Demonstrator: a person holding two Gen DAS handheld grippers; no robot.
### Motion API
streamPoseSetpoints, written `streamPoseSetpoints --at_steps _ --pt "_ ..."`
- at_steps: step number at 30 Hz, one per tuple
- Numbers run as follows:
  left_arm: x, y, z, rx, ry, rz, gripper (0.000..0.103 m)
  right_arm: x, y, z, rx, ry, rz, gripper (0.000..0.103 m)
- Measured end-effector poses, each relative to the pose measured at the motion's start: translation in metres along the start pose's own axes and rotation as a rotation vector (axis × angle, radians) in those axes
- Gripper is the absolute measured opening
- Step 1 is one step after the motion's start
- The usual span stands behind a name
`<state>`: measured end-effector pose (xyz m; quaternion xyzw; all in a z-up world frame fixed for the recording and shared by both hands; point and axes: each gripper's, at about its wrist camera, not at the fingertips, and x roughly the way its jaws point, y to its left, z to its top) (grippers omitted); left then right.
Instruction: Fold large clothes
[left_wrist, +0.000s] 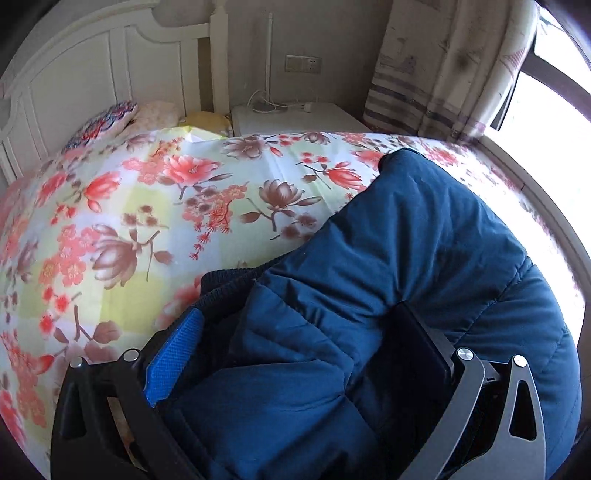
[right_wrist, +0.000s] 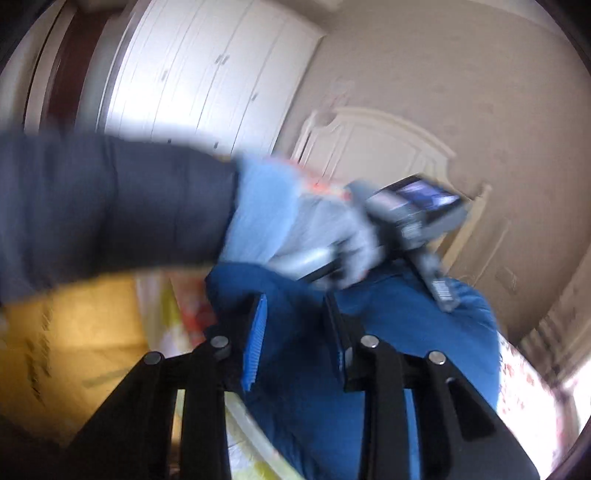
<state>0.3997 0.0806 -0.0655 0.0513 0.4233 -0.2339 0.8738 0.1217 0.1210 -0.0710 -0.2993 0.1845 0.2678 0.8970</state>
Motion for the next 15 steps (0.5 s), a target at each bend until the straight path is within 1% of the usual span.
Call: streamPoseSetpoints --at_steps 1,2,3,4,6,7,8,10,11,12,13,14,15 --pt "0.001 0.004 -0.002 -0.020 -0.002 -0.023 0.099 0.018 0.012 -0.005 -0.063 0.054 -0.030 0.032" --pt "0.001 0.009 -0.004 -0.043 -0.007 -0.045 0.099 0.028 0.025 -0.010 -0.136 0.060 -0.083 0.032" --pt "0.002 0.009 -0.005 -0.048 -0.010 -0.048 0.099 0.031 0.033 -0.014 -0.177 0.056 -0.117 0.032" --pt "0.002 0.009 -0.006 -0.045 -0.015 -0.043 0.099 0.031 0.036 -0.014 -0.186 0.069 -0.122 0.032" --pt "0.002 0.007 -0.006 -0.037 -0.020 -0.031 0.099 0.023 0.031 -0.006 -0.137 0.089 -0.075 0.032" --pt "0.002 0.007 -0.006 -0.038 -0.022 -0.032 0.099 0.015 0.026 -0.002 -0.101 0.088 -0.049 0.030" --pt "0.002 0.008 -0.006 -0.042 -0.026 -0.035 0.099 0.001 0.022 0.001 -0.077 0.067 -0.045 0.031" --pt "0.002 0.006 -0.007 -0.049 -0.034 -0.035 0.099 -0.028 0.018 -0.001 -0.076 0.007 -0.117 0.032" --pt "0.001 0.007 -0.007 -0.052 -0.037 -0.035 0.099 -0.035 0.016 -0.003 -0.073 -0.004 -0.145 0.036" --pt "0.000 0.006 -0.007 -0.055 -0.042 -0.029 0.099 -0.038 0.011 -0.008 -0.059 0.006 -0.162 0.036" --pt "0.000 0.006 -0.006 -0.055 -0.042 -0.016 0.099 -0.030 0.005 -0.015 -0.029 0.051 -0.132 0.036" --pt "-0.004 0.002 -0.005 -0.049 -0.040 0.027 0.099 -0.024 0.000 -0.023 -0.004 0.088 -0.098 0.037" --pt "-0.009 -0.004 -0.003 -0.026 -0.037 0.091 0.099 -0.018 -0.002 -0.027 0.004 0.098 -0.080 0.037"
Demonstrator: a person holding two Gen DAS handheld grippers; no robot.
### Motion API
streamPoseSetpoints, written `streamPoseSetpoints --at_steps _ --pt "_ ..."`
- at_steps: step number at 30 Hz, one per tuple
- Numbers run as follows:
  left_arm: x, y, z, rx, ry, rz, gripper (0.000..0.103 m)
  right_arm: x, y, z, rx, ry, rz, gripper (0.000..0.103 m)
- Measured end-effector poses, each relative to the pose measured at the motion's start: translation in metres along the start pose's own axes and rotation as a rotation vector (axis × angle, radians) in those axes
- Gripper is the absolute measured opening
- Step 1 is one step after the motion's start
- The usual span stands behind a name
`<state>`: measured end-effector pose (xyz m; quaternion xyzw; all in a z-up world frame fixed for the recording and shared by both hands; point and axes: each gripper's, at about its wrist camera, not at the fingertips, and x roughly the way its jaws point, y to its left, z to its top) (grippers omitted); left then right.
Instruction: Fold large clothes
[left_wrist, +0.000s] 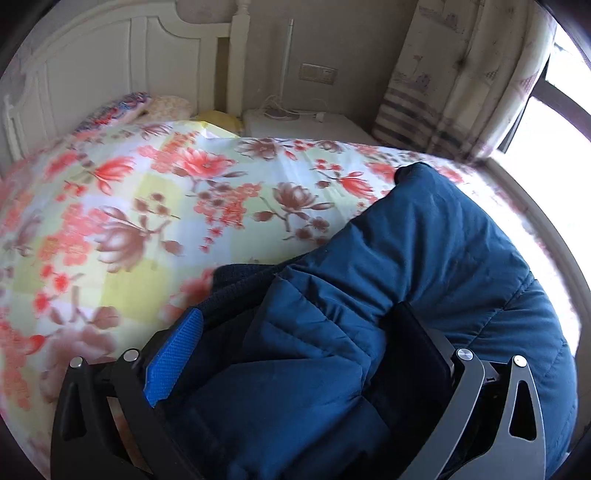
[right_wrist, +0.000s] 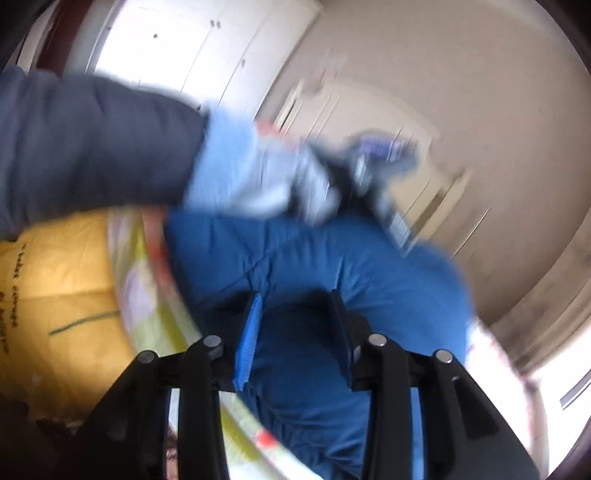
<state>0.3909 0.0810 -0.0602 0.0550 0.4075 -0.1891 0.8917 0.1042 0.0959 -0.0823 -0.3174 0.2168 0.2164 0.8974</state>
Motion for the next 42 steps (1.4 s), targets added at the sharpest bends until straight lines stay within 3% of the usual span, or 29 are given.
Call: streamPoseSetpoints --at_steps 1,2,4,9,12,14,17,19,22,26,29,35,37,38,40,42 --pt "-0.007 -0.005 0.002 0.026 -0.006 0.064 0.099 0.004 0.000 0.001 0.007 0.007 0.010 0.038" --pt "-0.021 -0.015 0.004 0.062 -0.024 0.176 0.099 0.009 -0.005 0.002 0.022 0.019 0.020 0.038" --pt "-0.048 -0.025 0.004 0.060 -0.066 0.283 0.099 0.008 -0.006 0.003 0.035 0.036 0.031 0.038" --pt "-0.110 -0.044 -0.027 -0.063 -0.192 0.252 0.099 0.011 -0.001 -0.002 0.039 0.024 0.039 0.038" --pt "-0.085 -0.044 -0.048 -0.080 -0.157 0.326 0.099 0.021 -0.014 -0.004 0.038 0.022 0.040 0.038" --pt "-0.073 -0.038 -0.057 -0.111 -0.170 0.299 0.099 0.014 -0.019 -0.003 0.031 0.022 0.058 0.040" --pt "-0.070 -0.033 -0.056 -0.134 -0.177 0.289 0.099 -0.010 -0.031 -0.003 0.000 -0.018 0.193 0.042" --pt "-0.070 -0.037 -0.057 -0.111 -0.189 0.319 0.099 -0.021 -0.051 -0.006 0.009 -0.045 0.182 0.042" --pt "-0.071 -0.042 -0.061 -0.097 -0.213 0.354 0.099 -0.023 -0.117 -0.012 0.160 -0.082 0.140 0.042" --pt "-0.071 -0.040 -0.062 -0.101 -0.207 0.345 0.099 0.020 -0.228 -0.019 0.488 -0.053 0.084 0.045" --pt "-0.069 -0.036 -0.061 -0.112 -0.191 0.320 0.099 0.063 -0.277 -0.007 0.587 0.006 0.112 0.045" --pt "-0.064 -0.032 -0.061 -0.130 -0.170 0.298 0.099 0.149 -0.303 0.033 0.525 0.105 0.132 0.047" --pt "-0.060 -0.027 -0.059 -0.143 -0.151 0.284 0.099 0.191 -0.303 0.029 0.482 0.221 0.145 0.055" --pt "-0.059 -0.025 -0.059 -0.151 -0.143 0.265 0.099 0.220 -0.300 0.014 0.511 0.312 0.223 0.055" --pt "-0.057 -0.022 -0.059 -0.161 -0.134 0.240 0.099 0.234 -0.303 0.003 0.581 0.311 0.279 0.056" --pt "-0.056 -0.020 -0.060 -0.170 -0.131 0.223 0.099 0.234 -0.302 0.008 0.544 0.334 0.273 0.056"
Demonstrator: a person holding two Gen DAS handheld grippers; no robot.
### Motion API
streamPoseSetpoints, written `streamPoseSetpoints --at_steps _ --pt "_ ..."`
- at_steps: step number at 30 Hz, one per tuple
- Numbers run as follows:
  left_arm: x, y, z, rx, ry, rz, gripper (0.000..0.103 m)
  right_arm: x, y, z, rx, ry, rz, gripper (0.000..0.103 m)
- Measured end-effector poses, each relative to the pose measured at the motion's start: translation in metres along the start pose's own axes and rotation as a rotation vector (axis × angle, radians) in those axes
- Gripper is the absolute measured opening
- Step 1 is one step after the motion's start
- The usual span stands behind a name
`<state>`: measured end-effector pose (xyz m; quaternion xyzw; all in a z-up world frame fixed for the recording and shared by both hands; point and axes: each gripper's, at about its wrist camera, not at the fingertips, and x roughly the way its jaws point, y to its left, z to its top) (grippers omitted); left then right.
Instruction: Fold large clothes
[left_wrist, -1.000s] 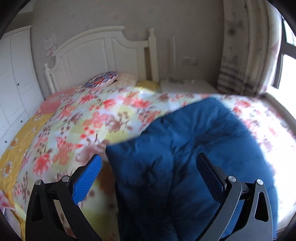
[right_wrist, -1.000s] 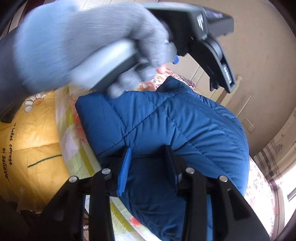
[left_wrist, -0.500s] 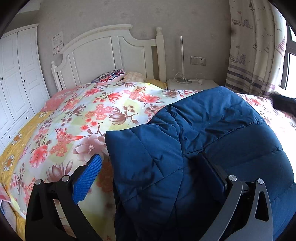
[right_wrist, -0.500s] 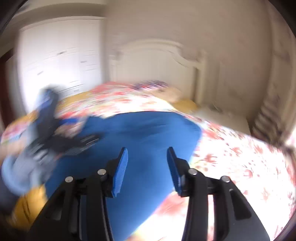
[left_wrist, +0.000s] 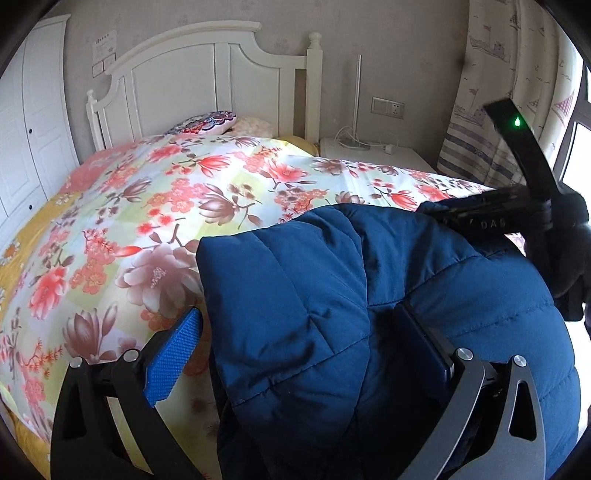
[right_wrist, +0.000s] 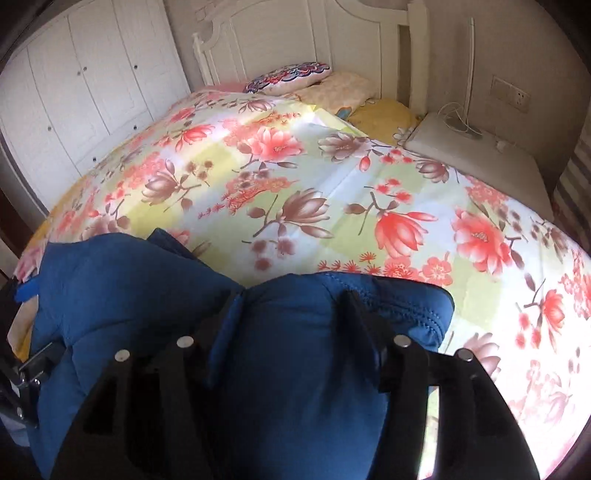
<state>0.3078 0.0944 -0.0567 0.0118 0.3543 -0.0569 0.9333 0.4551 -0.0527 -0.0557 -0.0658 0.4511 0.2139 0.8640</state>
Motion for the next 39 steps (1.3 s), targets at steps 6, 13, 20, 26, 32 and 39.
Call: streamPoseSetpoints --at_steps 6,13,20,26,32,39 --pt "0.003 0.002 0.000 -0.009 0.013 -0.017 0.099 -0.027 0.004 0.027 -0.039 -0.091 -0.050 0.057" --pt "0.008 0.007 0.000 -0.030 0.032 -0.048 0.099 0.018 0.019 0.019 -0.148 0.055 -0.078 0.059" --pt "0.008 0.008 -0.001 -0.034 0.031 -0.050 0.099 -0.028 0.064 0.052 -0.226 -0.077 0.025 0.058" --pt "0.012 0.011 -0.001 -0.051 0.046 -0.050 0.099 0.041 0.108 0.047 -0.424 0.181 0.096 0.058" --pt "0.015 0.014 0.000 -0.068 0.058 -0.075 0.099 0.058 0.085 0.051 -0.296 0.215 0.114 0.080" --pt "0.016 0.018 -0.001 -0.085 0.058 -0.107 0.099 -0.014 0.095 0.038 -0.299 -0.069 -0.099 0.085"
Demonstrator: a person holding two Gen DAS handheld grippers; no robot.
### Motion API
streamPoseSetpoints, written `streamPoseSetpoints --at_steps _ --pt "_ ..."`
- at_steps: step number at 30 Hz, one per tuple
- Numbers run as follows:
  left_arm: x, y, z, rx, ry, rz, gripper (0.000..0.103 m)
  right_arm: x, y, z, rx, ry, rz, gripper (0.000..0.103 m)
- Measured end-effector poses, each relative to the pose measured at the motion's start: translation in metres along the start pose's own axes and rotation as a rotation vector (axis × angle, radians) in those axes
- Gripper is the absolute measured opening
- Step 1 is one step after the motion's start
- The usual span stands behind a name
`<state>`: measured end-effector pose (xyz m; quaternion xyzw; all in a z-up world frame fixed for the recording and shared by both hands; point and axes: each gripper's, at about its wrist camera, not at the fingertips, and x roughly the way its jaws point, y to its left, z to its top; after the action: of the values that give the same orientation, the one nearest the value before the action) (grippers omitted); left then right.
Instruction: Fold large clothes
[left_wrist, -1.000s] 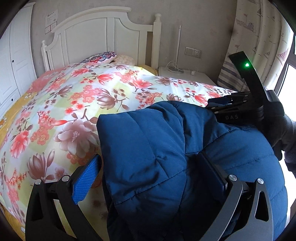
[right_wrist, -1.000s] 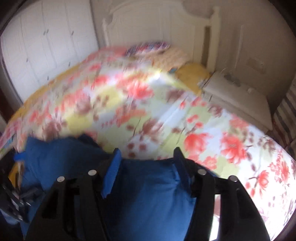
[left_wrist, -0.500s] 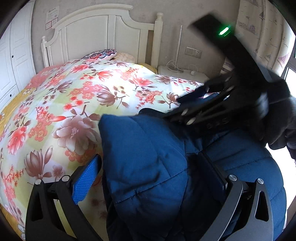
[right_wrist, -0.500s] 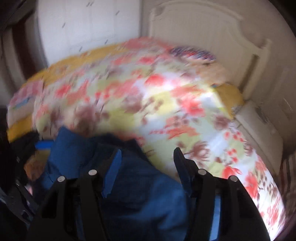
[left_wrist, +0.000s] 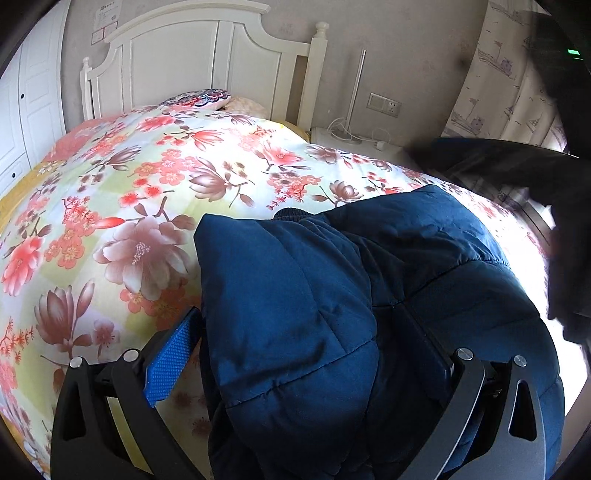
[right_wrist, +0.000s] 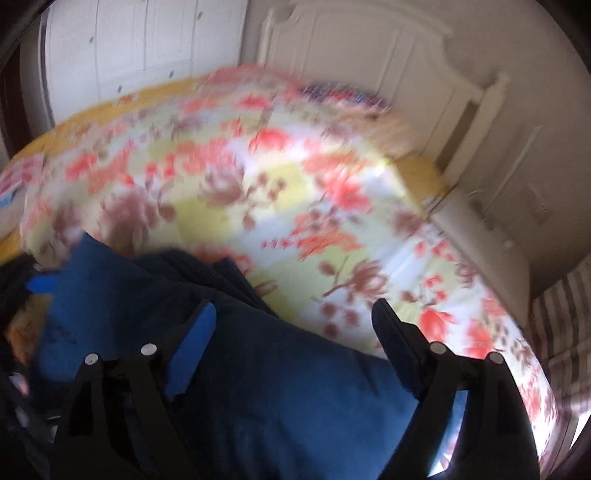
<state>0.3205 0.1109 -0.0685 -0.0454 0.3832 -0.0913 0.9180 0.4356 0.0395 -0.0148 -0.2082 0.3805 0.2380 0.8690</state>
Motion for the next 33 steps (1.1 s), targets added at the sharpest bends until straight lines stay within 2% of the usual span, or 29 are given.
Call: streamPoseSetpoints --at_steps 4,8,10,13,15,17,19,22,24,25,27,30,33 --pt "0.000 0.004 0.000 -0.026 0.015 -0.040 0.099 -0.084 -0.030 -0.031 0.302 -0.182 0.109 0.088" --pt "-0.002 0.013 0.004 -0.065 0.049 -0.107 0.099 -0.133 -0.030 -0.087 0.447 -0.215 0.141 0.094" --pt "-0.013 0.017 0.002 -0.085 0.045 -0.117 0.099 -0.151 -0.029 -0.124 0.511 -0.213 0.170 0.095" --pt "-0.063 0.021 -0.005 -0.109 -0.074 -0.045 0.098 -0.171 -0.023 -0.171 0.584 -0.211 0.169 0.095" --pt "-0.100 0.017 -0.014 -0.072 -0.160 -0.035 0.098 -0.188 -0.016 -0.195 0.620 -0.245 0.166 0.095" --pt "-0.137 0.010 -0.029 -0.017 -0.231 0.024 0.098 -0.203 -0.001 -0.215 0.628 -0.276 0.165 0.095" --pt "-0.172 0.001 -0.050 0.018 -0.299 0.086 0.098 -0.215 0.018 -0.229 0.581 -0.297 0.132 0.095" --pt "-0.222 -0.017 -0.087 0.019 -0.364 0.180 0.098 -0.235 0.054 -0.243 0.544 -0.363 0.015 0.096" --pt "-0.246 -0.030 -0.109 0.008 -0.390 0.265 0.098 -0.251 0.079 -0.255 0.559 -0.427 -0.097 0.101" --pt "-0.258 -0.041 -0.123 0.007 -0.408 0.315 0.098 -0.260 0.096 -0.260 0.566 -0.462 -0.182 0.101" --pt "-0.274 -0.065 -0.144 0.063 -0.436 0.366 0.098 -0.272 0.118 -0.267 0.556 -0.489 -0.285 0.101" --pt "-0.287 -0.101 -0.173 0.169 -0.432 0.386 0.098 -0.285 0.133 -0.277 0.575 -0.485 -0.300 0.101" --pt "-0.293 -0.118 -0.190 0.182 -0.440 0.338 0.098 -0.295 0.138 -0.287 0.609 -0.473 -0.298 0.101"
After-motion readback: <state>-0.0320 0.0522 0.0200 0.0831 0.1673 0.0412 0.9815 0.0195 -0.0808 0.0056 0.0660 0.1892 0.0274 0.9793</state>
